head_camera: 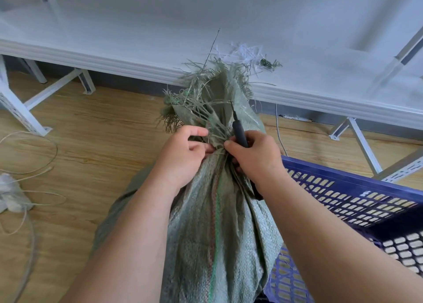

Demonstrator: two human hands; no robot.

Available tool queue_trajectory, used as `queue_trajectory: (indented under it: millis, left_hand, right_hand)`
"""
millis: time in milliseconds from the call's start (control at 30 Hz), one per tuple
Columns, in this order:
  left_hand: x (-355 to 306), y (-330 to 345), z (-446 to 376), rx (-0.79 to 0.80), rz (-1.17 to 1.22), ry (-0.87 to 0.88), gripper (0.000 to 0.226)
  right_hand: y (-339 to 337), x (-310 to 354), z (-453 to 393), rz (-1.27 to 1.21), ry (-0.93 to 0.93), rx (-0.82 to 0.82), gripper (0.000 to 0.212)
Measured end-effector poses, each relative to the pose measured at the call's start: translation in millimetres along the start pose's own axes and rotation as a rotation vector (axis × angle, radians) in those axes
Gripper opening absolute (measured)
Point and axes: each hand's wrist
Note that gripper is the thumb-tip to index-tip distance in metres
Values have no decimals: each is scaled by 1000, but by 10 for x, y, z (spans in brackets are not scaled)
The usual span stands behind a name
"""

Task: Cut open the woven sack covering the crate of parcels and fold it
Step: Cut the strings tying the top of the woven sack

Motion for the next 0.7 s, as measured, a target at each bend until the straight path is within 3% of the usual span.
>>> queue_trajectory:
  millis: [267,433,567,700]
  left_hand:
    - [55,262,-35,-155,-53,219,38]
    - [25,155,-65,-246,-129,231,37]
    - [-34,-84,-55,-289,-234,213,33]
    - [-109,-186,-15,-378,-99,245,31]
  right_hand:
    - [13,8,77,-27,15,21,29]
    - [28,25,24,55,-2,5,18]
    - [30,54,1,135,-42,2,21]
    - [46,62,-31,129,-16,5,27]
Point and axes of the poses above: each hand's wrist, its own z-axis away from the middle knuckle, its own y-axis out of the palm, x = y × z, and after that the axes turned 3 degrees about -y, right-handed
